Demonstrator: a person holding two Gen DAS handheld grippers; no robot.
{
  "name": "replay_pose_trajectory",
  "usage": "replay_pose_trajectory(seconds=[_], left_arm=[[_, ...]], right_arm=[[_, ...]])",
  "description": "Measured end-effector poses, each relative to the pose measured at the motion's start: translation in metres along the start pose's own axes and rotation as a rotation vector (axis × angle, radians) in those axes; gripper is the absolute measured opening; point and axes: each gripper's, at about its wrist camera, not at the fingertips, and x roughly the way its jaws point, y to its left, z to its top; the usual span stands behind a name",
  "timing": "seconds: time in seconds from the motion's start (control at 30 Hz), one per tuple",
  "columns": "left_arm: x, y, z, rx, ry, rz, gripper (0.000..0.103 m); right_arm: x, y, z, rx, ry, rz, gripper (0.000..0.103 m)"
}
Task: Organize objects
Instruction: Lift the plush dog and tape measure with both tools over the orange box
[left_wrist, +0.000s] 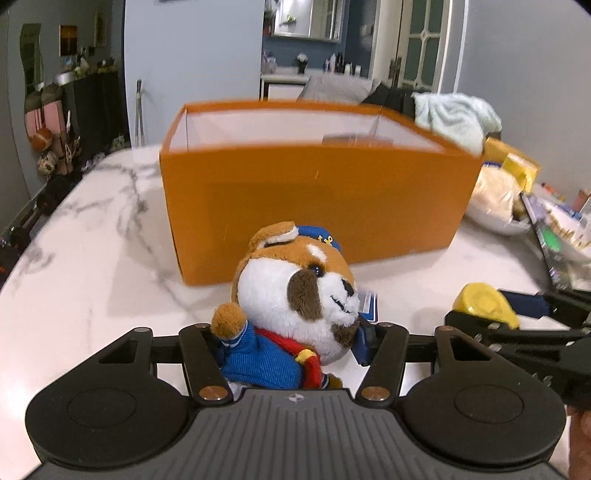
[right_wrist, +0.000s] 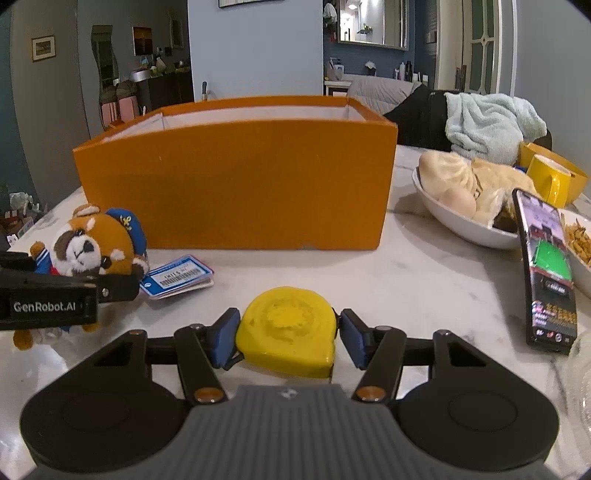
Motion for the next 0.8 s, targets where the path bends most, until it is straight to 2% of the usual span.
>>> replay_pose_trajectory(seconds=[0.4,0.6,0.8], left_arm=[[-0.047,-0.011,0.052,0.037,-0.149,-0.05,0.067],[-0.048,-0.008,0.083,0.071,-0.183,-0.044,0.067],[-0.036,0.0,0.117,0.093,-0.2,-0.013,0.067]], right_arm=[[-0.041,0.0,0.044,-0.032,-0.093,0.011,0.061],[-0.051,0.005,0.084,-0.043,-0.158,0.026,0.061],[-0.041,0.016,0.124,-0.08,-0.201,0.026,0.061]])
